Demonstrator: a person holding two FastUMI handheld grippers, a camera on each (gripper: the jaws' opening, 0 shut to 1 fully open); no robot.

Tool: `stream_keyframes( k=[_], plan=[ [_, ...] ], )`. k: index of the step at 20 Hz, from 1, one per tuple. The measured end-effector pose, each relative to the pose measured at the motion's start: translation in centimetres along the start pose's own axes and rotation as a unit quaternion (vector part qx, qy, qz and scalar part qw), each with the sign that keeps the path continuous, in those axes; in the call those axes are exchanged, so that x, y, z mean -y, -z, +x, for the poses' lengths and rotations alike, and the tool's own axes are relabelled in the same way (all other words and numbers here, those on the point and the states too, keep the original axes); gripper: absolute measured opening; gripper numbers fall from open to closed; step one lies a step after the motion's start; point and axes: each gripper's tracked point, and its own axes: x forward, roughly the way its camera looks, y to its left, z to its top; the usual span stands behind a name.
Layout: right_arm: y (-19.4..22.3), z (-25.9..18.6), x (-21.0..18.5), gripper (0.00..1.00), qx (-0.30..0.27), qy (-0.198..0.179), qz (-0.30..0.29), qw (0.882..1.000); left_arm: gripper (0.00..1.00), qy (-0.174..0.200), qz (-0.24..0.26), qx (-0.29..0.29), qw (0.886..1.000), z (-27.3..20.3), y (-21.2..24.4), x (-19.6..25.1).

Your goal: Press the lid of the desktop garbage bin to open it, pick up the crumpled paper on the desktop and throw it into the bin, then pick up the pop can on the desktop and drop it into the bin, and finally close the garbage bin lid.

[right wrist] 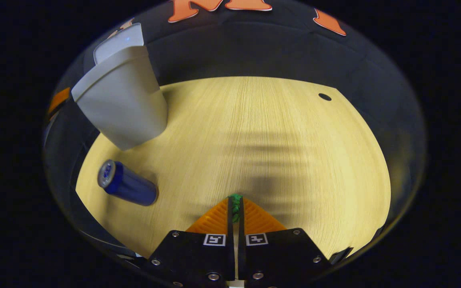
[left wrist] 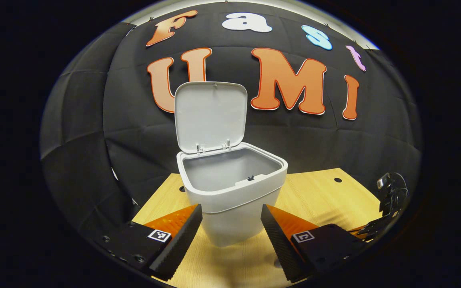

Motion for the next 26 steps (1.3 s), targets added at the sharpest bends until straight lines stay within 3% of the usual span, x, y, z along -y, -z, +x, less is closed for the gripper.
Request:
stream_keyframes(
  k=[8, 16, 22, 26],
  plan=[
    [-11.4, -7.7, -1.9, 0.04, 0.121, -0.042, -0.012, 0.992, 0.94, 0.007, -0.022, 0.016, 1.0, -1.3, -1.3, 0.2],
    [-25.4, -15.6, -7.9, 0.04, 0.256, -0.093, -0.067, 0.96, 0.94, -0.012, -0.034, 0.039, 0.999, -2.9, -2.9, -2.9],
    [-32.2, -15.1, -17.4, 0.03, 0.295, -0.154, -0.109, 0.937, 0.94, -0.041, -0.031, 0.036, 0.998, -3.9, -1.7, -6.3],
    [-34.5, -12.5, -23.4, 0.04, 0.294, -0.18, -0.134, 0.929, 0.94, -0.055, -0.043, 0.025, 0.997, -4.4, -0.3, -8.3]
  ],
)
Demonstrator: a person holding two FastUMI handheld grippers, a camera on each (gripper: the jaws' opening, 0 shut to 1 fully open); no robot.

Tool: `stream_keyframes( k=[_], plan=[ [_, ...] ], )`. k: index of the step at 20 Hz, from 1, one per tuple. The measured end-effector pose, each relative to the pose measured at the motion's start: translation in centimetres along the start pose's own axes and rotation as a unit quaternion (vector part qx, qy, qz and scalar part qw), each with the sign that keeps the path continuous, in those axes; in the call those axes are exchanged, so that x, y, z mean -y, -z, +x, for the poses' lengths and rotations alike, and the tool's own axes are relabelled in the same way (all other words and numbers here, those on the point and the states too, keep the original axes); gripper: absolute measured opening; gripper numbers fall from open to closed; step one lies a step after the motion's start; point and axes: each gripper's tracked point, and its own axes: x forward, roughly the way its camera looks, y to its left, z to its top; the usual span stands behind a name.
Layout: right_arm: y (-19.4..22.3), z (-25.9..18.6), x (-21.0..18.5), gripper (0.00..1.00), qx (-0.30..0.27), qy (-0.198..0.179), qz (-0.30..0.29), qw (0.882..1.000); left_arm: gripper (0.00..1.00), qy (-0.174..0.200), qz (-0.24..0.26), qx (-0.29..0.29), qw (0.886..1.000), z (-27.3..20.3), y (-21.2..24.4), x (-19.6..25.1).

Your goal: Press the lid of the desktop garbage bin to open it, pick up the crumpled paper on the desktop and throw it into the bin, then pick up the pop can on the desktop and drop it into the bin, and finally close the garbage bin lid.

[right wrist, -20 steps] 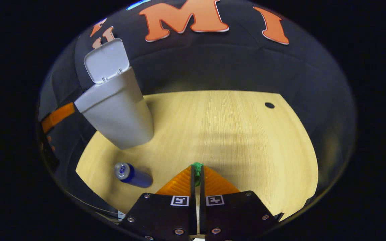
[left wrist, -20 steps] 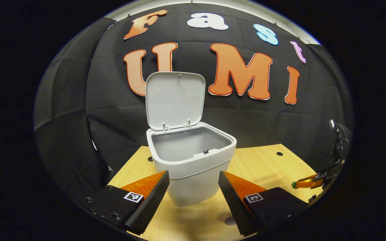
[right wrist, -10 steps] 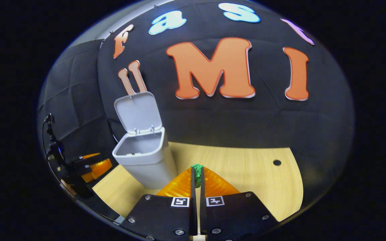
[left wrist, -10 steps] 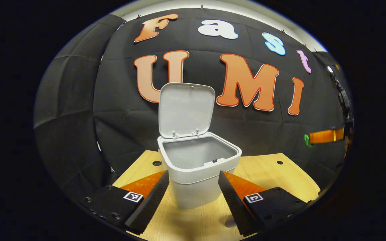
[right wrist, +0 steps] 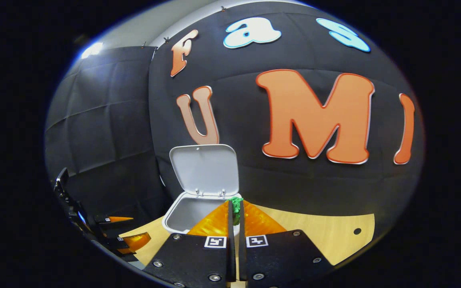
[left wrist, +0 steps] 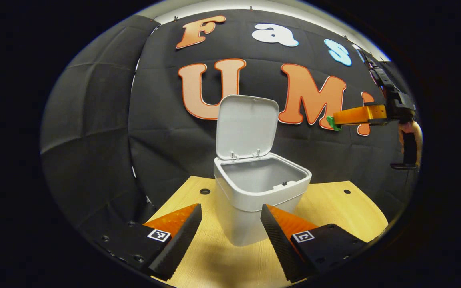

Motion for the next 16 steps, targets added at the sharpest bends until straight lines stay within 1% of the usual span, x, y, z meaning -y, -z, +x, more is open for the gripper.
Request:
stream_keyframes(
  k=[2, 4, 6, 9, 12, 14, 16],
  plan=[
    [0.7, 2.4, -1.4, 0.03, -0.01, -0.009, -0.004, 1.0, 0.94, -0.01, -0.007, -0.004, 1.0, -0.2, 0.5, -1.4],
    [2.3, 4.8, -2.6, 0.04, -0.03, -0.016, -0.005, 0.999, 0.94, -0.019, -0.012, -0.008, 1.0, -0.4, 0.9, -2.5],
    [3.9, 6.5, -3.4, 0.03, -0.045, -0.014, -0.01, 0.999, 0.94, -0.028, -0.016, -0.011, 0.999, -0.5, 1.4, -3.7],
    [5.3, 8.1, -3.5, 0.04, -0.059, 0.004, -0.022, 0.998, 0.94, -0.041, -0.021, -0.018, 0.999, -0.5, 2.0, -5.3],
    [6.3, 8.8, -4.3, 0.03, -0.068, -0.009, -0.012, 0.998, 0.94, -0.049, -0.027, -0.021, 0.998, -0.6, 2.3, -6.6],
    [6.4, 9.1, -4.3, 0.06, -0.068, -0.01, -0.008, 0.998, 0.94, -0.05, -0.028, -0.023, 0.998, -0.6, 2.3, -7.0],
    [6.1, 9.1, -4.4, 0.14, -0.061, -0.012, -0.005, 0.998, 0.94, -0.047, -0.028, -0.023, 0.998, -0.5, 2.2, -6.9]
  ],
)
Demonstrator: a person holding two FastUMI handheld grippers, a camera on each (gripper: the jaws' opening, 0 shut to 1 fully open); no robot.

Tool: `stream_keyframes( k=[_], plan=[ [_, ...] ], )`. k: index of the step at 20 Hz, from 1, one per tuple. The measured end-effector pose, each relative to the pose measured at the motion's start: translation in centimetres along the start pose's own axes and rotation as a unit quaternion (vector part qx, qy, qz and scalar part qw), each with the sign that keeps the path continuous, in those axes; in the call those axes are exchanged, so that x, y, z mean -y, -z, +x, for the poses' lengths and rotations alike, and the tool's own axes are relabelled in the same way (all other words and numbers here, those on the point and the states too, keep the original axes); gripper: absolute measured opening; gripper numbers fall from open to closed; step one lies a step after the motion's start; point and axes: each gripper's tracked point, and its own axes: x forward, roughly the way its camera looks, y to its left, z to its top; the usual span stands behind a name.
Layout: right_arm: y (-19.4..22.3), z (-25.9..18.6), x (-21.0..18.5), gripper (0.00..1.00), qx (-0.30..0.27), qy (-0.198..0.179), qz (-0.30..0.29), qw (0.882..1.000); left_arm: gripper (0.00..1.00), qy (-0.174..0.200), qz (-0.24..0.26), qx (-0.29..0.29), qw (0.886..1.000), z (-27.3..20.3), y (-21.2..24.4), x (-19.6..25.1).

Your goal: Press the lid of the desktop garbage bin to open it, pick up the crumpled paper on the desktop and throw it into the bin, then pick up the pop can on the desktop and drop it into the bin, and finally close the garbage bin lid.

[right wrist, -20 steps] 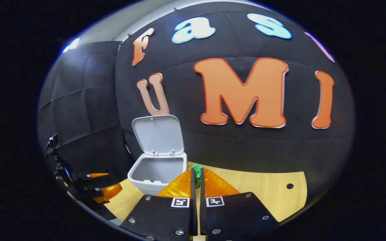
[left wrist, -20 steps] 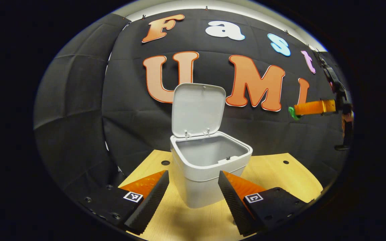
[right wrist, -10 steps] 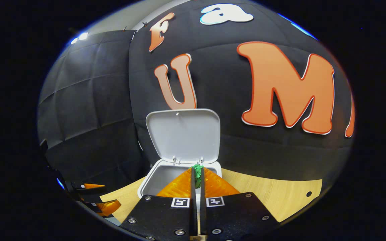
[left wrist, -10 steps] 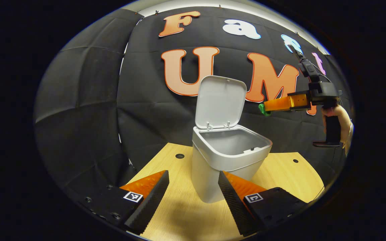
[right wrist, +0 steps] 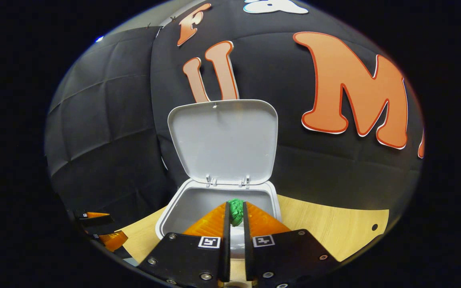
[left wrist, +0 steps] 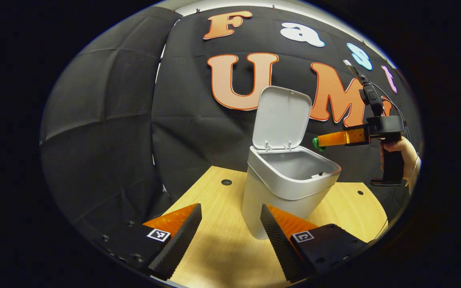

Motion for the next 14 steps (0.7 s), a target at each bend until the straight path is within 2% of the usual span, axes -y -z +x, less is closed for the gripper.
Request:
stream_keyframes(
  k=[2, 5, 6, 8, 14],
  plan=[
    [0.0, 0.2, 0.1, 0.22, 0.003, 0.004, 0.001, 1.0, 0.94, 0.002, 0.002, 0.0, 1.0, -0.1, -0.1, 0.0],
    [0.2, 0.3, 0.2, 0.59, 0.002, 0.011, 0.011, 1.0, 0.94, 0.007, 0.003, -0.001, 1.0, 0.0, 0.0, 0.3],
    [0.3, 0.3, 0.1, 0.67, 0.003, 0.008, 0.019, 1.0, 0.94, 0.008, 0.005, -0.001, 1.0, 0.0, -0.1, 0.5],
    [0.3, 0.2, 0.0, 0.95, 0.007, 0.006, 0.027, 1.0, 0.94, 0.011, 0.007, -0.001, 1.0, 0.1, -0.2, 0.7],
    [-1.5, -1.6, 1.3, 0.95, 0.04, 0.021, 0.015, 0.999, 0.94, 0.024, 0.006, -0.002, 1.0, 0.0, -0.4, 2.0]
  ],
)
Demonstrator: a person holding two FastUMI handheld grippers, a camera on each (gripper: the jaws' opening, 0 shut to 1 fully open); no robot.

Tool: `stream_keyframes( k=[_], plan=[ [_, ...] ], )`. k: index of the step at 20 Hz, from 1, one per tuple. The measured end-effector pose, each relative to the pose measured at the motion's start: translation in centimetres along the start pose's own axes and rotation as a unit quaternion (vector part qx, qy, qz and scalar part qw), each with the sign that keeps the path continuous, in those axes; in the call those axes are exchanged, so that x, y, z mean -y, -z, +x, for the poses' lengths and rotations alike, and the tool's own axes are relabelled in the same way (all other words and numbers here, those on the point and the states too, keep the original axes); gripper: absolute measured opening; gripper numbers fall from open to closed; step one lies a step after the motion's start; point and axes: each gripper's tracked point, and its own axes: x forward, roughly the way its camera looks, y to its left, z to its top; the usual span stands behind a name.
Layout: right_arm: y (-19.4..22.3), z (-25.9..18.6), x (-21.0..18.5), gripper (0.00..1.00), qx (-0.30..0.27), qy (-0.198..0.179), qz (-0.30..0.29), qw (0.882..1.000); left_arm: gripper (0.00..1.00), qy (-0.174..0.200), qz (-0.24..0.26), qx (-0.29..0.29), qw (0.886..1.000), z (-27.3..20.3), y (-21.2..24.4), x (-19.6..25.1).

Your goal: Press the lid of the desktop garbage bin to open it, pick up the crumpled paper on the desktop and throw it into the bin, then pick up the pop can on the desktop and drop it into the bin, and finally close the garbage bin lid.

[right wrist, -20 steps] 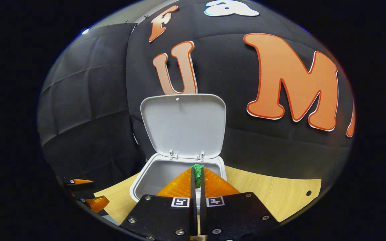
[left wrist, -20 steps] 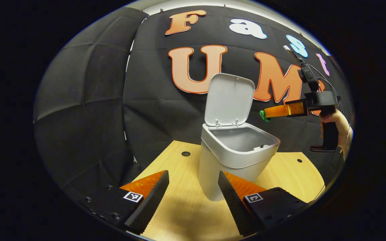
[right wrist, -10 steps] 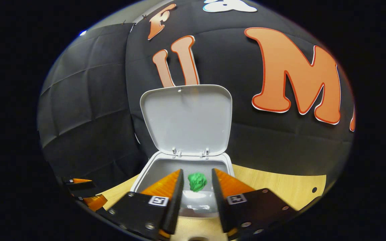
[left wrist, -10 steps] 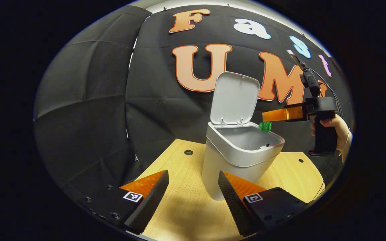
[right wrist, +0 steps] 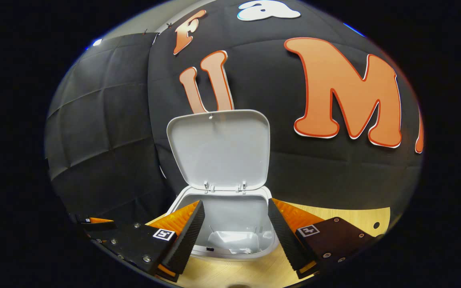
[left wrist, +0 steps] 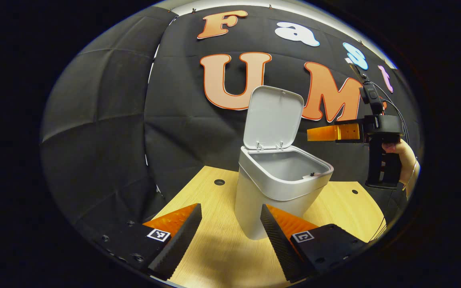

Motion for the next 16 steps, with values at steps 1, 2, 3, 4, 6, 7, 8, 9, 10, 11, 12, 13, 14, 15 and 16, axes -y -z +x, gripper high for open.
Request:
stream_keyframes(
  k=[1, 2, 3, 4, 6, 7, 8, 9, 10, 11, 12, 13, 14, 15, 16],
  plan=[
    [-0.5, -0.6, 0.5, 0.95, 0.005, 0.004, 0.002, 1.0, 0.94, 0.005, 0.001, 0.0, 1.0, 0.1, 0.1, 0.5],
    [-0.8, -1.2, 1.0, 0.95, 0.01, 0.007, 0.003, 1.0, 0.94, 0.011, 0.001, -0.001, 1.0, 0.2, 0.1, 1.1],
    [-1.1, -1.8, 1.8, 0.95, 0.014, 0.015, 0.003, 1.0, 0.95, 0.018, 0.0, -0.004, 1.0, 0.2, 0.4, 1.8],
    [-1.5, -2.7, 2.7, 0.95, 0.02, 0.021, 0.002, 1.0, 0.94, 0.025, 0.0, -0.007, 1.0, 0.3, 0.5, 2.5],
    [-2.1, -4.5, 4.8, 0.95, 0.033, 0.042, -0.003, 0.999, 0.94, 0.04, 0.002, -0.014, 0.999, 0.5, 1.1, 4.2],
    [-2.5, -5.6, 6.0, 0.95, 0.041, 0.054, -0.006, 0.998, 0.94, 0.049, 0.005, -0.017, 0.999, 0.5, 1.3, 5.2],
    [-2.8, -6.9, 7.3, 0.95, 0.048, 0.066, -0.01, 0.997, 0.94, 0.059, 0.008, -0.019, 0.998, 0.6, 1.3, 6.2],
    [-2.8, -8.1, 8.5, 0.95, 0.051, 0.078, -0.013, 0.996, 0.94, 0.068, 0.011, -0.02, 0.997, 0.7, 1.4, 7.2],
    [-2.8, -9.4, 9.6, 0.95, 0.056, 0.089, -0.014, 0.994, 0.94, 0.079, 0.013, -0.023, 0.997, 0.7, 1.6, 8.3],
    [-2.7, -10.6, 10.6, 0.95, 0.059, 0.098, -0.012, 0.993, 0.94, 0.09, 0.015, -0.025, 0.996, 0.9, 1.9, 9.6],
    [-2.5, -11.8, 11.7, 0.95, 0.062, 0.108, -0.008, 0.992, 0.94, 0.102, 0.018, -0.029, 0.994, 0.9, 2.1, 10.9],
    [-2.1, -13.0, 12.7, 0.95, 0.063, 0.118, -0.004, 0.991, 0.94, 0.112, 0.022, -0.033, 0.993, 0.9, 2.5, 12.1],
    [-1.6, -14.3, 13.6, 0.95, 0.064, 0.127, 0.0, 0.99, 0.94, 0.123, 0.029, -0.036, 0.991, 0.9, 2.8, 13.4],
    [-1.0, -15.4, 14.4, 0.95, 0.064, 0.135, 0.005, 0.989, 0.94, 0.135, 0.035, -0.038, 0.989, 1.0, 3.4, 14.7],
    [-0.3, -16.7, 15.2, 0.95, 0.063, 0.144, 0.01, 0.988, 0.94, 0.148, 0.04, -0.043, 0.987, 0.9, 3.9, 16.0]
  ],
)
